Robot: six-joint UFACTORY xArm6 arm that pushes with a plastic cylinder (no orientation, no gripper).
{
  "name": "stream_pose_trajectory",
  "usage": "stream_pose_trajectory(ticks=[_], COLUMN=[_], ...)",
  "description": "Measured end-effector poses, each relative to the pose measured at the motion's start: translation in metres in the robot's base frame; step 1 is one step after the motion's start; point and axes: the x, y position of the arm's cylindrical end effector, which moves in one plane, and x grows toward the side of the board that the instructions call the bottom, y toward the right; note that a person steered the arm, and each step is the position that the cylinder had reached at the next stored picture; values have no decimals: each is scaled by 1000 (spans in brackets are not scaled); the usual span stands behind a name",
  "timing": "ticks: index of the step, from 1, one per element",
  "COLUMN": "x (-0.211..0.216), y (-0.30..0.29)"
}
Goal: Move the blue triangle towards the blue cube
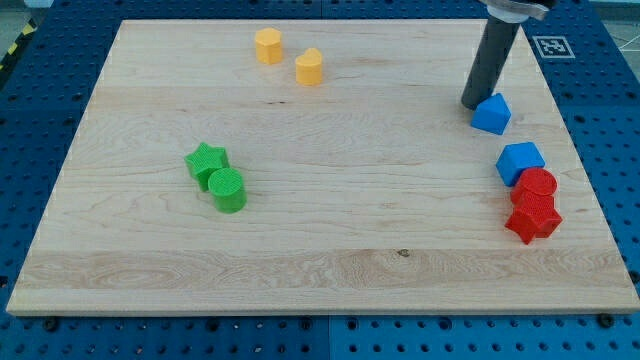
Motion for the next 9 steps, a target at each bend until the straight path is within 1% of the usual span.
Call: stream_pose_trajectory(ticks=[2,3,4,7,9], x=[6,22,28,29,3], y=[5,5,5,5,11])
